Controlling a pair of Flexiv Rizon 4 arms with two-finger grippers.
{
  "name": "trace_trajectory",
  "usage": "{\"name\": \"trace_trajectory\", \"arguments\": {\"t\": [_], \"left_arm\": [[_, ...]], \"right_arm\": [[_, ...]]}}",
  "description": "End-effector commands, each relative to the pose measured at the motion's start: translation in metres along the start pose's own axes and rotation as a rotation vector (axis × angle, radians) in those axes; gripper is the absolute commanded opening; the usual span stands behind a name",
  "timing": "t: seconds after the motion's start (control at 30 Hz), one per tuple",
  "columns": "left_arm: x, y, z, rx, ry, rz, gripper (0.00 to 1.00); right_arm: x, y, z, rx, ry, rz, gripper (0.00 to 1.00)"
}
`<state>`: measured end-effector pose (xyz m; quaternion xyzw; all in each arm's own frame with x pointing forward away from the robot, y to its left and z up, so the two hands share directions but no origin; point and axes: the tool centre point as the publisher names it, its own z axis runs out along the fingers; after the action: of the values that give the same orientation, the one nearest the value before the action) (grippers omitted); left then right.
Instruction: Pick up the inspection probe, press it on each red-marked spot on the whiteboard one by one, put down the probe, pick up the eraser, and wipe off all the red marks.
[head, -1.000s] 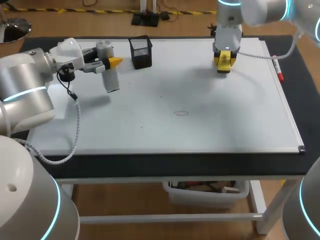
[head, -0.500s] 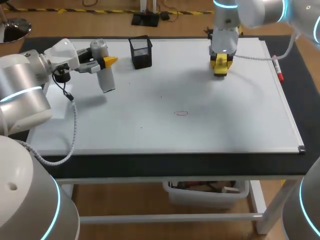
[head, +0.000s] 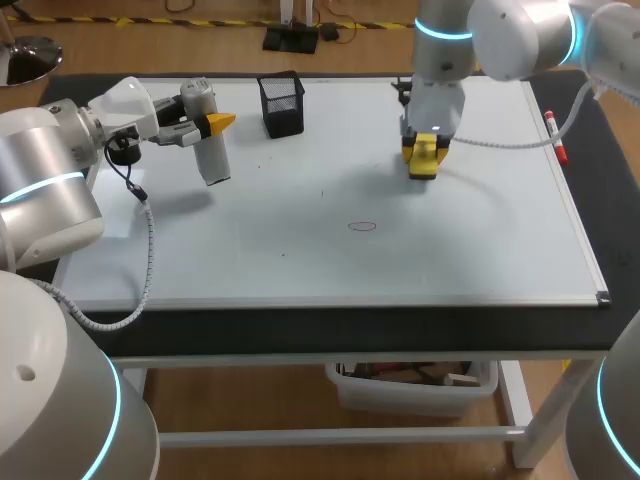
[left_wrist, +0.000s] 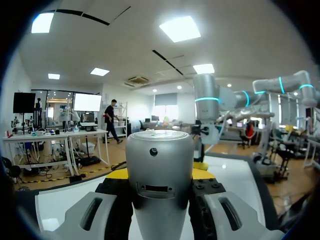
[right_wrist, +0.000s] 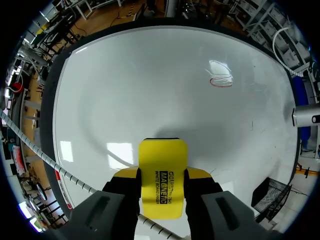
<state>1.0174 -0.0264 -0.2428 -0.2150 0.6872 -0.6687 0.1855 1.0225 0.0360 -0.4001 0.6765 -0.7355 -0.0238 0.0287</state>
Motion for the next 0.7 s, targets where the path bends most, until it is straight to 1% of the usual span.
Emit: {"name": "trace_trajectory", "arguments": {"t": [0.03, 0.1, 0.23, 0.37, 0.53, 0.7], "left_arm": [[0.000, 0.000, 0.001, 0.005, -0.003, 0.002, 0.00], [0.000, 0.000, 0.001, 0.005, -0.003, 0.002, 0.00], [0.000, 0.000, 0.001, 0.005, -0.003, 0.002, 0.00], [0.000, 0.000, 0.001, 0.005, -0.003, 0.002, 0.00], [0.000, 0.000, 0.001, 0.005, -0.003, 0.002, 0.00], [0.000, 0.000, 0.001, 0.005, -0.003, 0.002, 0.00]], "right_arm": [[-0.020, 0.046, -0.006, 0.104, 0.030, 0.002, 0.00], [-0.032, 0.057, -0.006, 0.102, 0.047, -0.010, 0.00], [-0.061, 0.082, -0.003, 0.106, 0.090, -0.077, 0.00], [-0.084, 0.100, 0.003, 0.101, 0.088, -0.145, 0.00], [-0.103, 0.111, 0.006, 0.111, 0.080, -0.190, 0.00], [-0.115, 0.117, 0.007, 0.121, 0.064, -0.200, 0.00]]}}
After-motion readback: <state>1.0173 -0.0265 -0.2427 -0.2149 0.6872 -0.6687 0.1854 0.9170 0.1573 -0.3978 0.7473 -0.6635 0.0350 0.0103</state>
